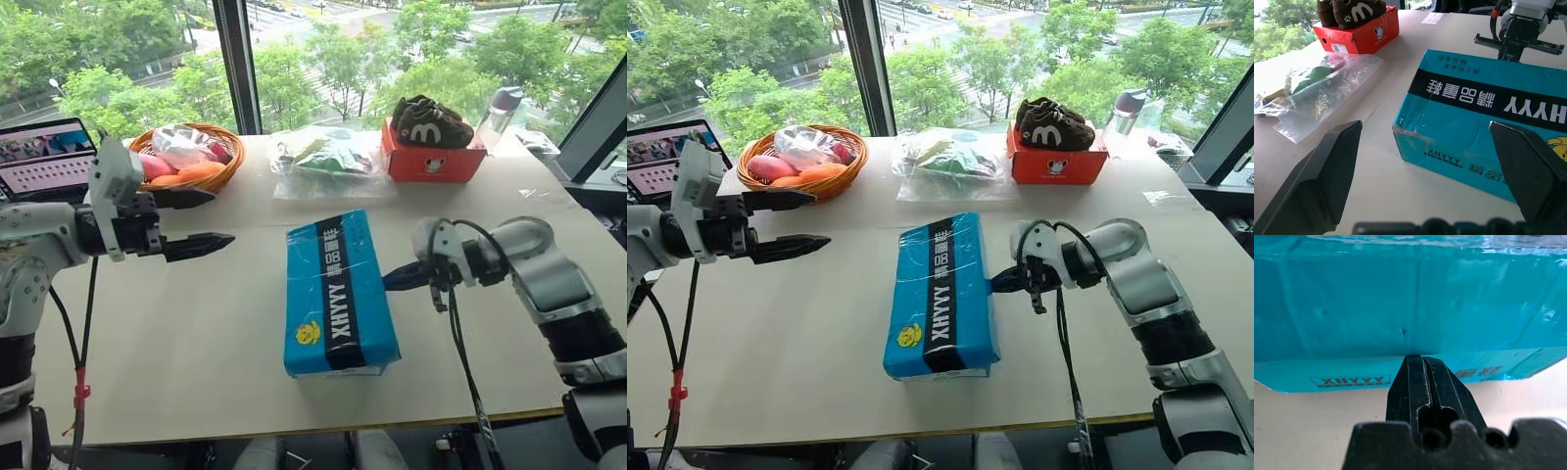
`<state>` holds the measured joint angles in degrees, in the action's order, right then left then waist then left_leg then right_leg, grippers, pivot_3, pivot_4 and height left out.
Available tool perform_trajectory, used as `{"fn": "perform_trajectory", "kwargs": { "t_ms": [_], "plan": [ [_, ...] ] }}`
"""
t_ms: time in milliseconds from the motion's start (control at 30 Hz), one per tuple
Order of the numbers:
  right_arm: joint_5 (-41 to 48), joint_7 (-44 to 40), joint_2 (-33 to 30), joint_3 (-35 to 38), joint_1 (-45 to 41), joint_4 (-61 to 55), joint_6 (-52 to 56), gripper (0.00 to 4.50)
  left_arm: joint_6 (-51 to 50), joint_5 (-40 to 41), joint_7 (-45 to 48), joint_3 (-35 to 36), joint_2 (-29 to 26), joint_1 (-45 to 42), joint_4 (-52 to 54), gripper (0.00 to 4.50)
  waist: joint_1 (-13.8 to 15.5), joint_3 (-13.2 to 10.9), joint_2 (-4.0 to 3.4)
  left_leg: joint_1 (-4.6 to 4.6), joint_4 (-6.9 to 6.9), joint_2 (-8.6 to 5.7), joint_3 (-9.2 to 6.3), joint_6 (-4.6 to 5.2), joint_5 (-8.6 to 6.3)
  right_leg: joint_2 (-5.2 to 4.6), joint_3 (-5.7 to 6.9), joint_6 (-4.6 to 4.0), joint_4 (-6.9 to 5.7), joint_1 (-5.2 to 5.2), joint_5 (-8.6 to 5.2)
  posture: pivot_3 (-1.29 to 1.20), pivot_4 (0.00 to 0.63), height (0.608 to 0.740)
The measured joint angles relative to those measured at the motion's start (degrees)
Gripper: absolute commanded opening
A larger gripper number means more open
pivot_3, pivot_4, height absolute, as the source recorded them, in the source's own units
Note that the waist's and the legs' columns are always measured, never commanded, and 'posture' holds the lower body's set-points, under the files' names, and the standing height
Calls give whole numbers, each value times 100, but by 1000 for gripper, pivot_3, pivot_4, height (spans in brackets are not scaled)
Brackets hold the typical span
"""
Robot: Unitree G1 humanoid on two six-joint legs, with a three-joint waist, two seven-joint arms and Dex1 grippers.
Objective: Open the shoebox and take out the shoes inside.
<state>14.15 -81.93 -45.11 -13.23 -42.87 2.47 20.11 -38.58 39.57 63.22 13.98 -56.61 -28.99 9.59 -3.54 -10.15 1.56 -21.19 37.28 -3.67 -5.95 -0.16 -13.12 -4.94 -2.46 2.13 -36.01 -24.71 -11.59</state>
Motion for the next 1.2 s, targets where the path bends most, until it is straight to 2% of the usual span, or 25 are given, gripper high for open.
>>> {"fn": "perform_trajectory", "kwargs": {
  "t_ms": [200,367,533,633,733,900,1067,1200],
  "plan": [
    [911,-238,371,328,-1161,-253,664,0,-31,16,-180,355,-40,419,285,4467,-5,0,3,-6,-4,14,-9,-7,-5,11,2,-32,-1,-14,20,0,150,740],
    [1196,-236,854,297,-1436,-264,934,0,-88,50,-356,767,-99,720,503,4467,22,-1,3,-19,-4,15,-10,-9,-7,11,-4,-41,-7,-34,25,0,150,740],
    [1286,211,1896,159,-1673,-217,1036,0,-275,269,-694,1361,-113,877,794,4467,8,0,3,-19,-4,40,-18,-15,-10,36,-4,-60,-9,-42,37,0,150,740],
    [879,549,2385,-450,-1630,-126,910,0,-586,673,-906,1860,-171,835,962,4467,7,0,3,-20,-3,49,-18,-25,-15,48,-4,-64,-12,-50,39,0,150,740],
    [256,740,2484,-977,-1433,190,506,0,-984,1219,-1010,2333,-423,750,1134,4467,27,1,5,-22,-2,47,-15,-30,-18,48,-3,-64,-10,-51,39,0,150,740],
    [-330,1099,2501,-1113,-1425,664,204,0,-1264,1601,-1147,2540,-561,759,1358,4467,54,1,5,-16,1,49,-9,-31,-18,53,-4,-68,-11,-45,41,0,150,740],
    [-501,1208,2481,-1071,-1428,779,119,0,-1267,1712,-1251,2272,-561,721,1435,4467,54,1,5,-14,-2,50,2,-32,-18,55,-4,-69,-10,-46,42,0,150,740],
    [-109,1135,2143,-536,-1553,554,489,0,-1137,1577,-1044,1727,-562,768,1409,4467,79,0,5,-18,-2,48,4,-32,-18,54,-5,-71,-7,-46,43,0,150,740]
  ]
}}
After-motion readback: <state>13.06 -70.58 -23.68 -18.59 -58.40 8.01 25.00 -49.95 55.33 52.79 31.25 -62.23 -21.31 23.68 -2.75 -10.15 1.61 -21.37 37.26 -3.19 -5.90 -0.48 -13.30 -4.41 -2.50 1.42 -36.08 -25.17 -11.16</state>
